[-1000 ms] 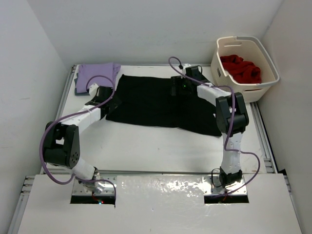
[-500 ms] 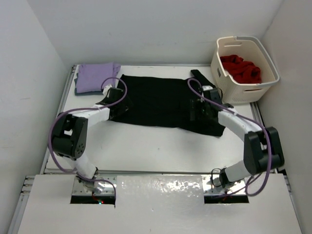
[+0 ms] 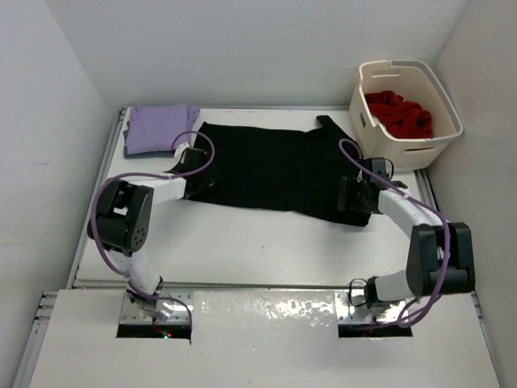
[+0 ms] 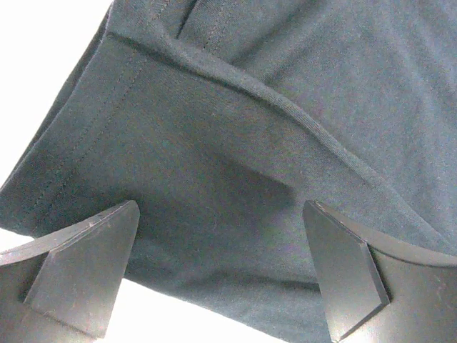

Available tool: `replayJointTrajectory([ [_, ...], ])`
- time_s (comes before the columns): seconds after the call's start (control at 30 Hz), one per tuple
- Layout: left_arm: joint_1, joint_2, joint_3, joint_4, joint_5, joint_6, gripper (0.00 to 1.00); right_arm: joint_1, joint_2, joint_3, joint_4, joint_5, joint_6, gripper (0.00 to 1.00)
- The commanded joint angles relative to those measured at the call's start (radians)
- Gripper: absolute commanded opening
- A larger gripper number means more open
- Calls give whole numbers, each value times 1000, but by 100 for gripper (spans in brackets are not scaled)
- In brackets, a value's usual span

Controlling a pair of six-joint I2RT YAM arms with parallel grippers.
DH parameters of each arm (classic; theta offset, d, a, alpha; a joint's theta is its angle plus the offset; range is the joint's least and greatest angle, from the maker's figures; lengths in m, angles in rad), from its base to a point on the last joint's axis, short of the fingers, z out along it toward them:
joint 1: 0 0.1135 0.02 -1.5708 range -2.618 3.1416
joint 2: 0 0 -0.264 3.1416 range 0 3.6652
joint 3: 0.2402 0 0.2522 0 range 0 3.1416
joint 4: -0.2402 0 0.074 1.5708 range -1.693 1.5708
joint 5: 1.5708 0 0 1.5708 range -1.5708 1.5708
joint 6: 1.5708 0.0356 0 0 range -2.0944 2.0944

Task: Fold and stack the t-shirts
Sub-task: Fold the flattened tshirt in 1/3 of the way

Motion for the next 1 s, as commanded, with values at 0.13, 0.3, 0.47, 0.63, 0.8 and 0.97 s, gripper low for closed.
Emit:
replayJointTrajectory([
  [0.13,6,43,5,2,11,17,100,-5,107,57,67,-60,-10,73],
  [0.3,7,51,7,-5,-1,23,100,-5,127,54,83,9,-14,44],
  [0.47,7,58,13,-9,0,26,100,-7,115,77,73,72,-28,40],
  [0.63,7,61,12,-15,-3,32,100,-13,124,87,86,42,-19,53],
  [0.8,7,70,16,-19,-5,35,100,-36,153,89,103,-2,-1,32],
  [0.97,7,77,21,-25,-14,34,100,-36,153,99,119,32,-16,4],
])
